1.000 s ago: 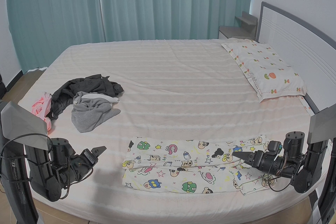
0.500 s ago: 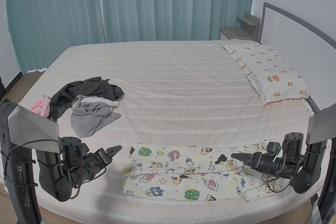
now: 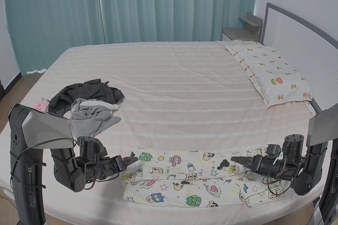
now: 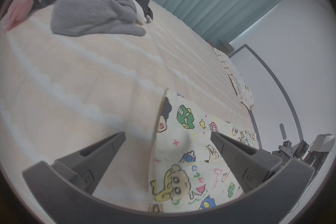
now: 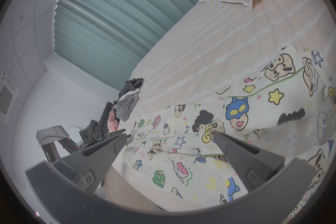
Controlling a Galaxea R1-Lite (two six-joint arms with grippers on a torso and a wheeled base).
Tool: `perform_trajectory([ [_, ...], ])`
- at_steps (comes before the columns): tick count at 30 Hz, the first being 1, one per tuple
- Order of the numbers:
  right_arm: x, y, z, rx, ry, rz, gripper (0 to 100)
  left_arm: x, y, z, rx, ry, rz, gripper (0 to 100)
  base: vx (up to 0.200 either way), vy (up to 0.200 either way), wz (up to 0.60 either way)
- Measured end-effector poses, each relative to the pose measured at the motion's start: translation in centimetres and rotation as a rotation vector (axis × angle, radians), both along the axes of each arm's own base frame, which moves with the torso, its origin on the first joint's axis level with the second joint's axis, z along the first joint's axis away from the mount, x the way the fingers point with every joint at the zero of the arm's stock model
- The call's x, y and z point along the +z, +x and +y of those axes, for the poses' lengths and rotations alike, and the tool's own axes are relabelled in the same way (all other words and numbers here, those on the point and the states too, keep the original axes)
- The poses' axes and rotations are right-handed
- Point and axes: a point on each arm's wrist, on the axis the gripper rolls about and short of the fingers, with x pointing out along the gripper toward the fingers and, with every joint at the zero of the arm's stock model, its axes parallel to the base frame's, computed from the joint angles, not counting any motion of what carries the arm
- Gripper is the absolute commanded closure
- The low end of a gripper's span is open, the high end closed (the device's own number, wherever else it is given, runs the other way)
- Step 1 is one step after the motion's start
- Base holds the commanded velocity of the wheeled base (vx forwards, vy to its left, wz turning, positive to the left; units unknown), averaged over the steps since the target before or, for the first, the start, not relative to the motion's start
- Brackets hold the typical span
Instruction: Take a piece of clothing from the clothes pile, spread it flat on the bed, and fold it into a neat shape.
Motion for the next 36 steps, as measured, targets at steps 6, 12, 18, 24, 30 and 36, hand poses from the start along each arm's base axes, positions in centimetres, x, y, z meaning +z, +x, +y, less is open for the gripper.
perform_trajectory([
  [6,-0.3,0.0,0.1,0.017,-0.019,-0.003,0,0.3,2.5,-0.6,-0.060,0.027,0.012,0,0.000,0.000,0.00],
  [12,-0.7,-0.1,0.4,0.030,-0.036,0.005,0,0.9,3.7,-1.2,-0.082,0.024,-0.024,0,0.000,0.000,0.00],
  [18,-0.9,-0.1,0.4,0.029,-0.039,0.011,0,0.9,3.6,-1.3,-0.086,0.024,-0.023,0,0.000,0.000,0.00],
  [24,-0.9,-0.1,0.4,0.029,-0.039,0.012,0,0.9,3.2,-2.2,-0.113,0.025,-0.018,0,0.000,0.000,0.00],
  [30,-0.9,-0.1,0.4,0.029,-0.040,0.013,0,0.8,2.8,-3.3,-0.144,0.026,-0.015,0,0.000,0.000,0.00],
  [36,-0.9,-0.1,0.4,0.029,-0.040,0.014,0,0.8,2.7,-3.4,-0.148,0.029,-0.015,0,0.000,0.000,0.00],
])
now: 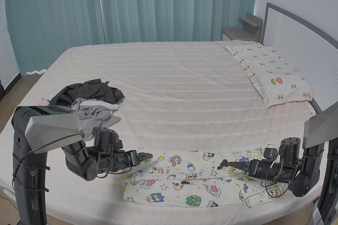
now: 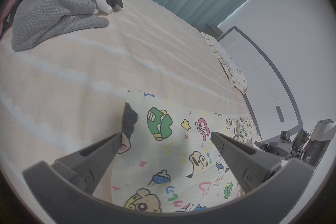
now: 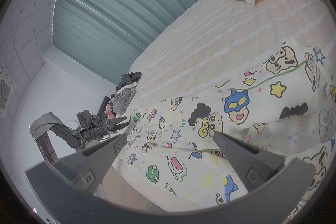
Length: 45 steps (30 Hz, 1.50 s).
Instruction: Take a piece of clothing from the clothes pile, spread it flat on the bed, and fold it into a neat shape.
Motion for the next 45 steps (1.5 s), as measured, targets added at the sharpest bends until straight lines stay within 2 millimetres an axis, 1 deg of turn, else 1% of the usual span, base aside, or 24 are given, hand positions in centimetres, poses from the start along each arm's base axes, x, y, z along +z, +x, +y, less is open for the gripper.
perform_trajectory([
  [3,0.0,0.0,0.0,0.000,0.000,-0.001,0,0.0,0.0,-0.1,-0.002,0.001,-0.002,0,0.000,0.000,0.00],
  [4,0.0,0.0,0.0,0.000,0.000,-0.001,0,0.0,0.0,-0.1,-0.001,0.002,-0.003,100,0.000,0.000,0.00],
  [22,0.0,0.1,0.0,0.001,0.002,-0.004,0,0.1,0.4,1.1,0.040,0.009,-0.018,100,0.000,0.000,0.00],
  [25,0.0,0.1,0.0,0.001,0.002,-0.003,0,0.1,0.5,1.2,0.036,0.044,-0.043,100,0.000,0.000,0.00],
  [31,0.0,0.1,0.0,0.001,0.001,-0.004,0,0.7,1.1,1.1,0.055,0.059,-0.127,100,0.000,0.000,0.00],
  [40,-0.1,0.1,0.0,-0.001,0.000,0.000,0,1.4,1.6,0.9,0.071,0.057,-0.161,100,0.000,0.000,0.00],
  [45,-0.1,0.1,0.0,0.000,-0.001,0.001,0,2.0,2.4,0.7,0.114,0.057,-0.194,100,0.000,0.000,0.00],
])
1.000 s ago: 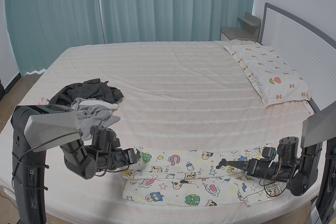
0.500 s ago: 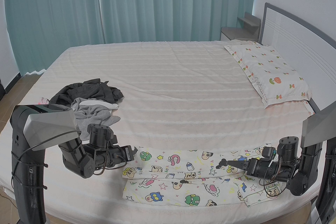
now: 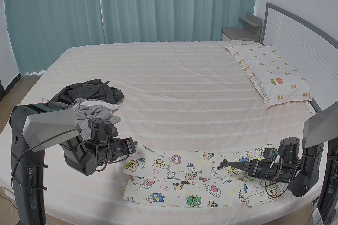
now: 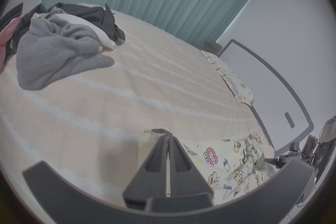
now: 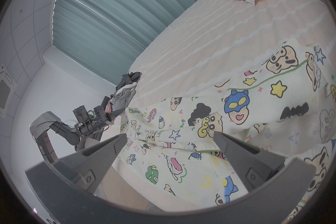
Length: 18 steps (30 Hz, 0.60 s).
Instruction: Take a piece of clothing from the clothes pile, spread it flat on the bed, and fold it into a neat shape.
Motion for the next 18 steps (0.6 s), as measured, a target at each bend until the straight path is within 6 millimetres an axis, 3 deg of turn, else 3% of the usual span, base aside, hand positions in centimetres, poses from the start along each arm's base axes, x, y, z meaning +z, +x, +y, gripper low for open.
perform_trajectory([
  [18,-0.3,0.1,0.0,0.003,-0.008,0.004,0,3.1,1.1,-1.7,-0.018,-0.041,-0.104,100,0.000,0.000,0.00],
])
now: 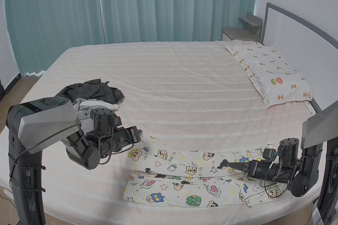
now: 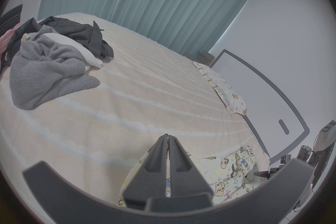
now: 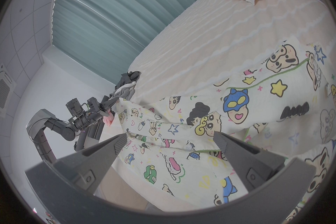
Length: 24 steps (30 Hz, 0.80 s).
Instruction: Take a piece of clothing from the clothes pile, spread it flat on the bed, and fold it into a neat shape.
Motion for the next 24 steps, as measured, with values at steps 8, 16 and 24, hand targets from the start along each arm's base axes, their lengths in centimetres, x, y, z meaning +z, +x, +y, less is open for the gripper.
perform_trajectory([
  [8,0.0,0.0,0.0,0.000,0.000,0.001,0,1.6,0.1,-0.1,0.010,-0.014,-0.037,100,0.000,0.000,0.00],
  [16,-0.1,0.0,0.0,0.000,-0.001,0.002,0,0.9,-1.4,0.4,0.006,0.011,0.042,100,0.000,0.000,0.00],
  [24,-0.1,0.0,0.0,0.001,-0.002,0.002,0,-0.9,-3.3,1.0,0.001,0.043,0.138,100,0.000,0.000,0.00],
])
